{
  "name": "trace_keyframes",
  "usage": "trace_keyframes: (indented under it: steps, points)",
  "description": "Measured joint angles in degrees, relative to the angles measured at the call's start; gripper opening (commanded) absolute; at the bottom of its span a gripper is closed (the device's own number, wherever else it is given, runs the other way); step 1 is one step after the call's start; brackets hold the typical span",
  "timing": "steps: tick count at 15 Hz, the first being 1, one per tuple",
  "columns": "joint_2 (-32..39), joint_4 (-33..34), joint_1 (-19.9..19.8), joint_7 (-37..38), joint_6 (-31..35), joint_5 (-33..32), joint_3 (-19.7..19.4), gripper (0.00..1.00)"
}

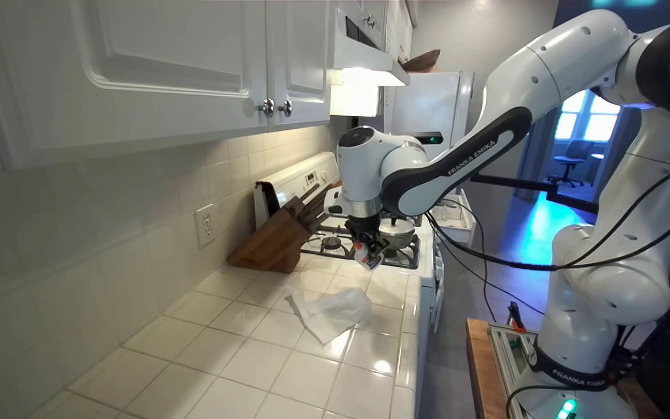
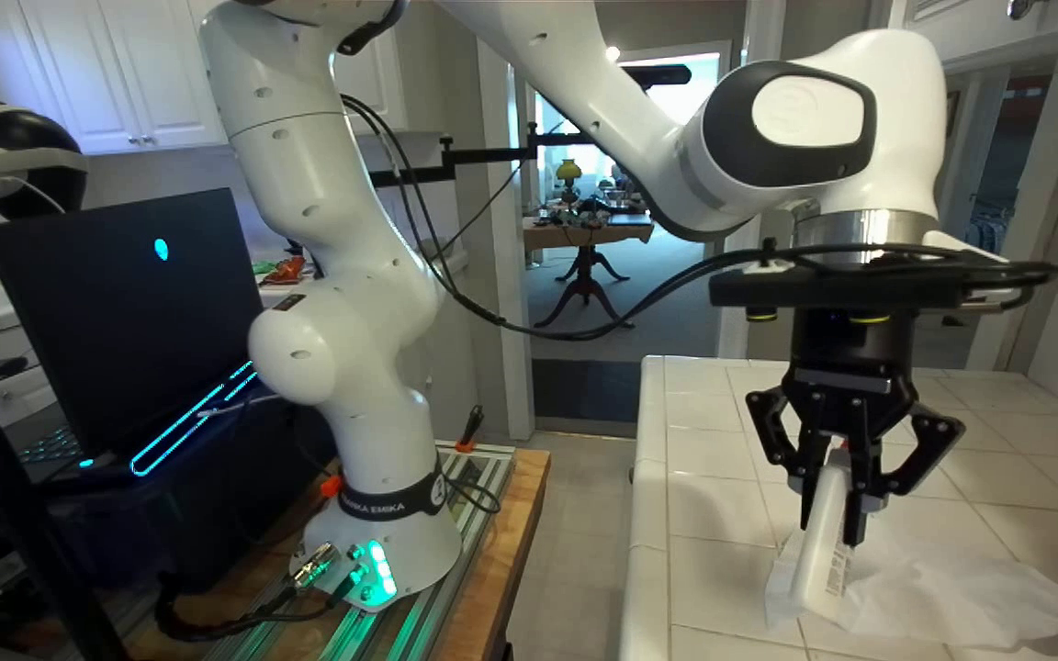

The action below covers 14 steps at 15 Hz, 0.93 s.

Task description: Pour the glue onto the paper towel

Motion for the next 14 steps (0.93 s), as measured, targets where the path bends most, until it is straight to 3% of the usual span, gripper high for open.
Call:
trace_keyframes:
  steps: [2,3,14]
  points:
    - [0.99,1.12,0.73,-2.93,-1.67,-1.12,0.02,0.06]
    - [1.67,1.62,1.06,-4.13,-2.26,-1.90,0.04,0.26]
    - [4.04,3.17,1.78,-6.87,-3.12,-3.34,0.07,0.26]
